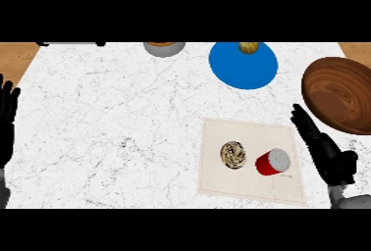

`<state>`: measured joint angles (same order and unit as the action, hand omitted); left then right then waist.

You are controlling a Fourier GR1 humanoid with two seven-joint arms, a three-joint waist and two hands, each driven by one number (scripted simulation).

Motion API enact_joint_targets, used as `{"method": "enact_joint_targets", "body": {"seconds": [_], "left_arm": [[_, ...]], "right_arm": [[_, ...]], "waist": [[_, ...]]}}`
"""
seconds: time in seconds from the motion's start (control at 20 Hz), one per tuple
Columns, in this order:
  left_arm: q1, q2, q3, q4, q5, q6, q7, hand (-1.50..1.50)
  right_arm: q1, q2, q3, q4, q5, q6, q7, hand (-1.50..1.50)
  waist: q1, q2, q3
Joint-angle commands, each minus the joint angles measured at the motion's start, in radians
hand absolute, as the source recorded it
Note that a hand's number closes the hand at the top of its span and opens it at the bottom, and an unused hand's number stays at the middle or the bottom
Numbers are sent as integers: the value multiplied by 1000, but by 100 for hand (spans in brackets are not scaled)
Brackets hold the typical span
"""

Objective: Pick the can from the placemat and place it in the bowl

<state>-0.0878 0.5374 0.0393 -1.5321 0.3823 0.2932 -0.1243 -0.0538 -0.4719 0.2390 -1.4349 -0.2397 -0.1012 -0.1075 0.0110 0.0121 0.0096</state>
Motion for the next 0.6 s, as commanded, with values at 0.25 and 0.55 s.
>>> {"method": "enact_joint_targets", "body": {"seconds": [0.25,0.55], "left_arm": [[-59,38,-128,-16,-147,15,61,0],[-121,-1,-216,-43,-189,45,207,0]], "right_arm": [[-140,-28,-42,-2,-365,596,-180,150],[-111,-86,-233,347,-279,650,-521,-150]], "waist": [[-4,4,6],[-10,1,0]]}}
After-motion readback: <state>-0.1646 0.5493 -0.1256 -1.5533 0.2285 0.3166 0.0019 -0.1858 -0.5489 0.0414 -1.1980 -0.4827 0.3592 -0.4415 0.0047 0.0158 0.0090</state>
